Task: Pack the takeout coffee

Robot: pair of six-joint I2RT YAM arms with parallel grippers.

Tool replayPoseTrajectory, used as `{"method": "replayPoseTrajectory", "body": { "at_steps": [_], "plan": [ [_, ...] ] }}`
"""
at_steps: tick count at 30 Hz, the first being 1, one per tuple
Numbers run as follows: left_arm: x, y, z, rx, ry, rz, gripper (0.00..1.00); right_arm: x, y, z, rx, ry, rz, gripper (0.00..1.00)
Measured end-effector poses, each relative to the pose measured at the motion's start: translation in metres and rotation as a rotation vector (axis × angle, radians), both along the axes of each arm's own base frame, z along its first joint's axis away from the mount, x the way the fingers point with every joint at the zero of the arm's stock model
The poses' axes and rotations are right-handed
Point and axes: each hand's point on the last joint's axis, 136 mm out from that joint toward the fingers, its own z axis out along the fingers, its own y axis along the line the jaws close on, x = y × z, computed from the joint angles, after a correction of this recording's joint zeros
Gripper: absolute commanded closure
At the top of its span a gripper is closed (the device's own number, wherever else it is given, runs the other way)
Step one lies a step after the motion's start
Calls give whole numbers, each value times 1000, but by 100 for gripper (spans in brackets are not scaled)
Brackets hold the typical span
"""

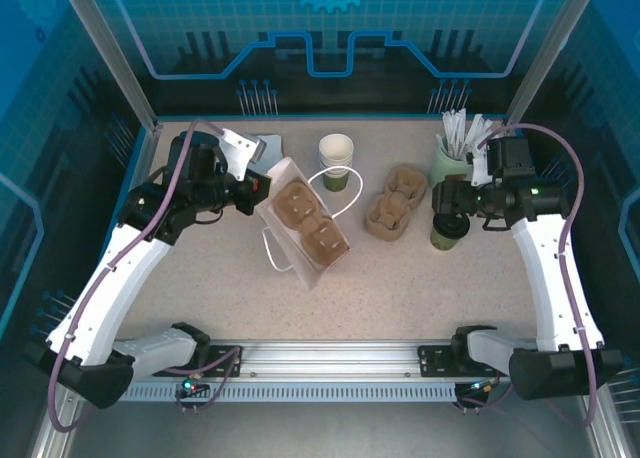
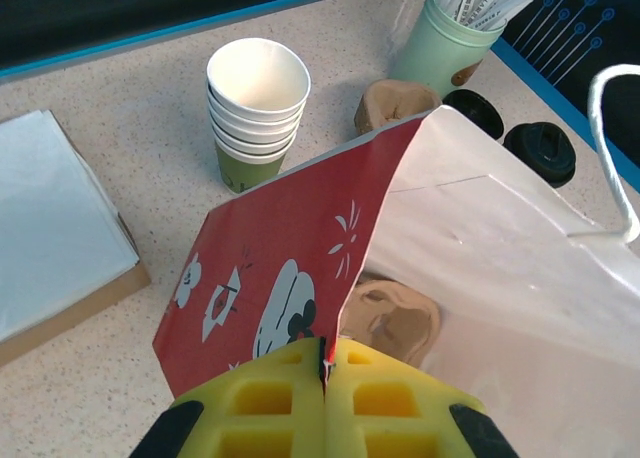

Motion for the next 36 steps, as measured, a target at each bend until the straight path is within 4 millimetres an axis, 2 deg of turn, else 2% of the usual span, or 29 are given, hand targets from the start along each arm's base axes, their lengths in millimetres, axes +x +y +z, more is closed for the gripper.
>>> {"method": "replayPoseTrajectory", "body": {
  "at_steps": [6,13,16,19,24,26,29,33,36],
  "plan": [
    [3,-10,-9,-72,120,24,100,-3,9,-6,39,33,31,0],
    [14,-25,-35,-124,301,49,100,-1,12,-8,50,65,48,0],
    [21,-27,-52,-118,370,69,100,0,11,-17,42,109,48,0],
    [28,-26,-68,-109,427,88,95,3,7,-32,14,171,42,0],
    [37,-25,-75,-109,454,106,72,9,-3,-51,-43,239,27,0],
    [39,-25,-74,-109,451,105,57,10,-6,-57,-61,261,25,0],
    [41,-24,-71,-110,444,106,42,10,-7,-70,-69,303,30,0],
    [43,-20,-66,-113,431,125,30,12,-8,-90,-72,368,36,0],
    [41,-9,-54,-120,392,156,22,14,-10,-102,-72,405,32,0]
  ]
}}
